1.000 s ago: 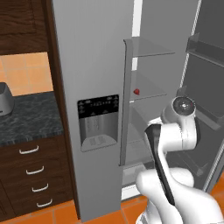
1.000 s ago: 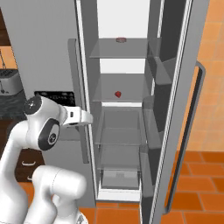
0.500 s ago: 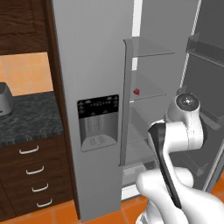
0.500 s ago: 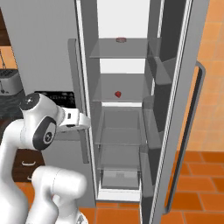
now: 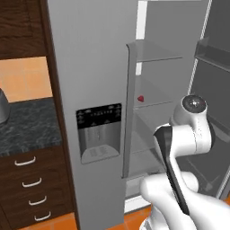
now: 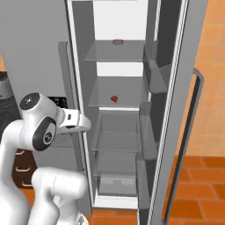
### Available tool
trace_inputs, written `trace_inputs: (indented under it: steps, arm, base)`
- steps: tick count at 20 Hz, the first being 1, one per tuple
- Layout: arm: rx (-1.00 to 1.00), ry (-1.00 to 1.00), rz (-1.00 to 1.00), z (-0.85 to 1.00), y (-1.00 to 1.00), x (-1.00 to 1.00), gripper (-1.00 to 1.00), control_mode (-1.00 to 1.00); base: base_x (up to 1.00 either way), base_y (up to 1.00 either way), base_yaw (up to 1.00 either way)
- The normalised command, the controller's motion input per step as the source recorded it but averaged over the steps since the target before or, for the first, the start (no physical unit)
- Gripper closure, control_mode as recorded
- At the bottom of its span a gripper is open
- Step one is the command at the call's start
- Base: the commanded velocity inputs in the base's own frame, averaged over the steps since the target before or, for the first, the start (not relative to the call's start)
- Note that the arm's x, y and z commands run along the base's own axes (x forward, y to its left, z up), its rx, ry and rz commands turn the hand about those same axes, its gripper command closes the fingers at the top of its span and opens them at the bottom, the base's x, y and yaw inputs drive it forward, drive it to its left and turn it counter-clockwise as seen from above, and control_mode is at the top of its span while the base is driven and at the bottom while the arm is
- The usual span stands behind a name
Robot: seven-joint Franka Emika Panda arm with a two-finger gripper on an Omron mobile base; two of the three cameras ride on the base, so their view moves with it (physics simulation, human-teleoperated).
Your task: Take the strawberry from the fridge and place it on top of the pancake, located on the dining counter.
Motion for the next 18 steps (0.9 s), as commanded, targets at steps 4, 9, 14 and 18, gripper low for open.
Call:
trace_inputs:
  steps: [4,9,14,18]
  arm:
    - [0.00,0.00,0.00,0.00,0.00,0.00,-1.00,1.00]
    - [0.00,0.00,0.00,0.00,0.00,0.00,-1.00,1.00]
    - [0.00,0.00,0.00,0.00,0.00,0.00,-1.00,1.00]
    - [0.00,0.00,0.00,0.00,0.00,0.00,-1.00,1.00]
  base:
    - [0.43,-0.27,0.12]
    - [0.22,-0.45,0.15]
    - [0.44,-0.42,0.22]
    - [0.31,-0.25,0.11]
